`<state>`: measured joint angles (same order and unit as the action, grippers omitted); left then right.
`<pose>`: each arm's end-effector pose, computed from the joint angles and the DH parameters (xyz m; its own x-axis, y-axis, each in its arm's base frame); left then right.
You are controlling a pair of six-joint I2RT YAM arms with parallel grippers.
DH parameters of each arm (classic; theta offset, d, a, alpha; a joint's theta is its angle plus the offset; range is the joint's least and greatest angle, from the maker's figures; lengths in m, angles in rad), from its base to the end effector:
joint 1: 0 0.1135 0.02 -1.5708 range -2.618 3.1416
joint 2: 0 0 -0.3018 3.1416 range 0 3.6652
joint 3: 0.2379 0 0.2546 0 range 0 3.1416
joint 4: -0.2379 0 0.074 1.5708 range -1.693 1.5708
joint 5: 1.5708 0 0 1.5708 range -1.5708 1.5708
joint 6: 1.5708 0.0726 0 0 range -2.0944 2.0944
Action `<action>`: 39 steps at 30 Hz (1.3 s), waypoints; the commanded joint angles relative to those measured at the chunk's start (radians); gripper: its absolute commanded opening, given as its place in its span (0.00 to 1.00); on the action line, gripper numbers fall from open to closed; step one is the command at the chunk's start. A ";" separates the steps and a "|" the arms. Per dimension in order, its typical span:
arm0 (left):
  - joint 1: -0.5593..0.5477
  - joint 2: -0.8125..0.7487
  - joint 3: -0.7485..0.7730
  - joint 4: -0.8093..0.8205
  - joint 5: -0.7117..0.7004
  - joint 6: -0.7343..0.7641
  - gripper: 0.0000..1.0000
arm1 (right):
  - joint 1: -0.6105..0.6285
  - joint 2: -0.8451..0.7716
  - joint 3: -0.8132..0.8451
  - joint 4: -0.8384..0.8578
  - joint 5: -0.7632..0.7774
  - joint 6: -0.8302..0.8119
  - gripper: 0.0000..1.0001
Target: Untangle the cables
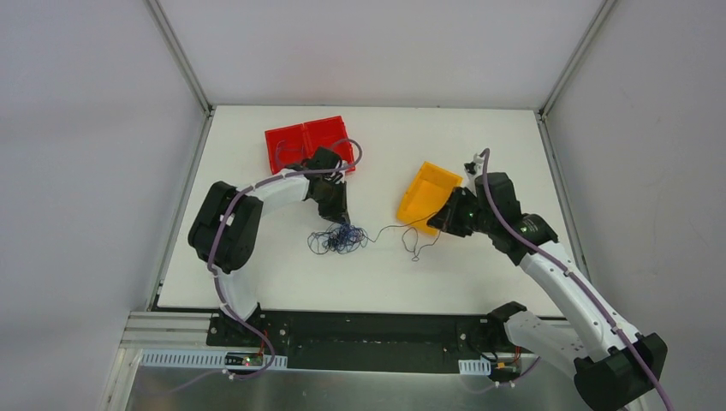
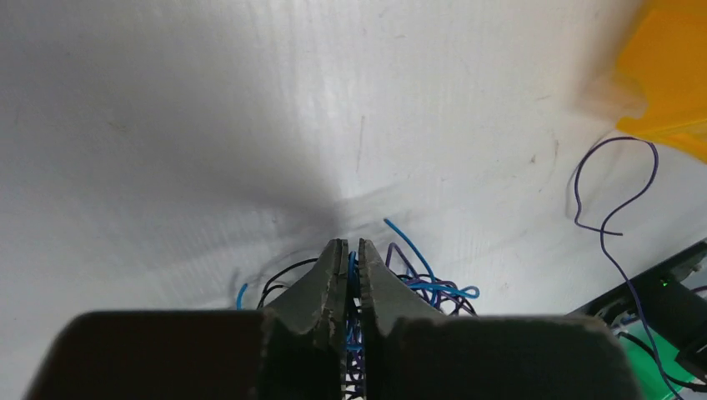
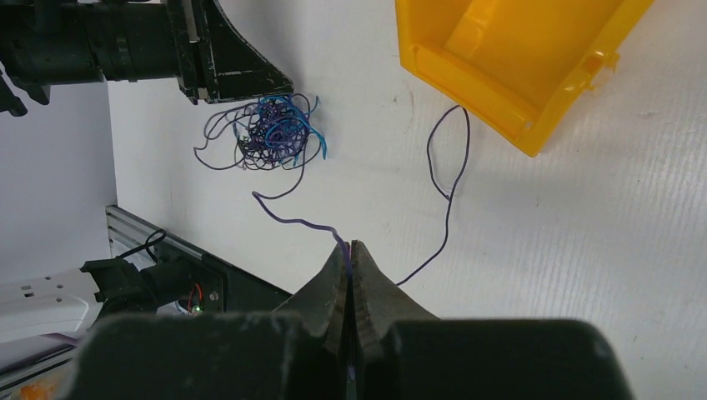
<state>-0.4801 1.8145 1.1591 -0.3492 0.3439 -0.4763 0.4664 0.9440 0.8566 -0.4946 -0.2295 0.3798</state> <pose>0.3452 -0.2073 0.1830 -0.9381 0.0019 -0.3463 0.1858 0.8466 -0.4988 0.1851 0.1117 0.3166 -0.6813 0.0612 -0.7295 -0.3823 0.8201 0.4258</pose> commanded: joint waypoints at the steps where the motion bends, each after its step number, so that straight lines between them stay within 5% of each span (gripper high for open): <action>1: 0.055 -0.030 0.003 -0.015 -0.005 -0.016 0.00 | 0.004 -0.023 0.001 -0.030 0.076 -0.015 0.00; 10: 0.243 -0.352 -0.169 0.029 -0.258 -0.144 0.00 | -0.036 -0.163 -0.015 -0.174 0.545 0.094 0.00; 19: 0.433 -0.678 -0.405 0.003 -0.523 -0.371 0.00 | -0.122 -0.294 -0.046 -0.229 0.708 0.161 0.00; 29: 0.428 -0.751 -0.412 0.012 -0.349 -0.326 0.00 | -0.125 -0.239 -0.049 -0.070 0.171 0.068 0.00; 39: 0.399 -0.725 -0.454 0.036 -0.243 -0.276 0.00 | -0.123 -0.053 0.415 -0.280 -0.154 -0.005 0.00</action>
<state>-0.0669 1.0794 0.7258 -0.3397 0.0349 -0.7864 0.3439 0.8341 1.0676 -0.6998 -0.1802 0.4194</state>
